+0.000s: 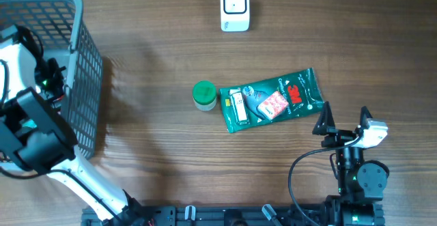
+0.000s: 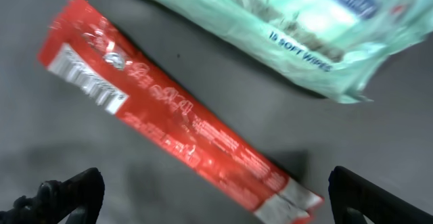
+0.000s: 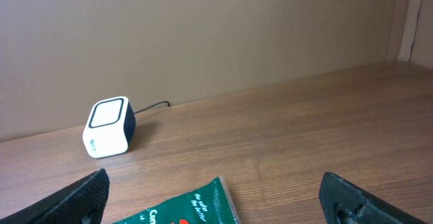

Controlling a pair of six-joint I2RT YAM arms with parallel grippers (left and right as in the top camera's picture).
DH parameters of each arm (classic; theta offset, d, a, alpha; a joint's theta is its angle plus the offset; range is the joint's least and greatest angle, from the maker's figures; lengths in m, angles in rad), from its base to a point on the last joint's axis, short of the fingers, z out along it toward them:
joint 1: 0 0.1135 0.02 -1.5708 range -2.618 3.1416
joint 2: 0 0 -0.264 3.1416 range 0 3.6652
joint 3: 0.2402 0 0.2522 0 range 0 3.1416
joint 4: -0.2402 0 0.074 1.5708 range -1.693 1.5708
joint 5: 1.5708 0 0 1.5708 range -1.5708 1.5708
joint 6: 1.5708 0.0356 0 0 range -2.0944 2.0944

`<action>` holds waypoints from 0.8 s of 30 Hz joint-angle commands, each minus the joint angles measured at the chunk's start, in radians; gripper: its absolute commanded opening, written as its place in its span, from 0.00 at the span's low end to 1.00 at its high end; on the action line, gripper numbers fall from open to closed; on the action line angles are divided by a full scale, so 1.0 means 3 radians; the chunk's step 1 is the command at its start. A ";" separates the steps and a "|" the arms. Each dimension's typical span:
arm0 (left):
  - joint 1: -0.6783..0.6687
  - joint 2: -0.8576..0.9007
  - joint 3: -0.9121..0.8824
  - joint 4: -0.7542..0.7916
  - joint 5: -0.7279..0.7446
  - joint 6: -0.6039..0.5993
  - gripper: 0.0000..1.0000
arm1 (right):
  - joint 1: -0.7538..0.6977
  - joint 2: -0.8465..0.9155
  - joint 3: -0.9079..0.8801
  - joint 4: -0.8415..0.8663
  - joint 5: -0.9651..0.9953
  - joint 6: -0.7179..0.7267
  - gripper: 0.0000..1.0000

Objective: Scan the item barcode
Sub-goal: 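Grasp the red tube in the basket with the left gripper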

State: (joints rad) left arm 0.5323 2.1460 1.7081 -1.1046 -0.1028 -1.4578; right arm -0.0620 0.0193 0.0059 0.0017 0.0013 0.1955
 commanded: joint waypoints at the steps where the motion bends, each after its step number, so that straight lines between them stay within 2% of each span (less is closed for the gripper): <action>1: -0.0017 0.0154 -0.0010 -0.0024 -0.0034 -0.0041 0.88 | -0.0005 -0.0018 0.0001 0.0017 0.0023 -0.0038 1.00; 3: -0.0017 0.0179 -0.0043 -0.0117 -0.0058 0.0178 0.63 | -0.0006 -0.0018 0.0001 0.0017 0.0023 -0.0039 1.00; 5: -0.0017 0.0179 -0.0122 -0.0121 -0.0154 0.0599 0.04 | -0.0006 -0.0018 0.0001 0.0017 0.0023 -0.0039 1.00; 11: 0.0003 0.0106 -0.0181 -0.0223 -0.0296 0.0898 0.04 | -0.0006 -0.0018 0.0001 0.0017 0.0023 -0.0039 1.00; 14: 0.0024 -0.0202 0.0005 -0.0249 -0.0298 0.1198 0.04 | -0.0006 -0.0018 0.0001 0.0017 0.0023 -0.0039 1.00; 17: 0.0024 -0.0643 0.0289 -0.0300 -0.0296 0.1424 0.04 | -0.0005 -0.0018 0.0001 0.0017 0.0022 -0.0039 1.00; 20: 0.0031 -0.1255 0.0561 -0.0322 -0.0295 0.1445 0.04 | -0.0005 -0.0018 0.0001 0.0017 0.0022 -0.0038 1.00; 24: -0.0019 -0.2040 0.0591 -0.0404 -0.0217 0.1432 0.04 | -0.0005 -0.0018 0.0001 0.0017 0.0022 -0.0039 1.00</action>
State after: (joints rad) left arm 0.5320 1.6966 1.8664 -1.1973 -0.1677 -1.0515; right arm -0.0620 0.0193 0.0059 0.0013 0.0013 0.1955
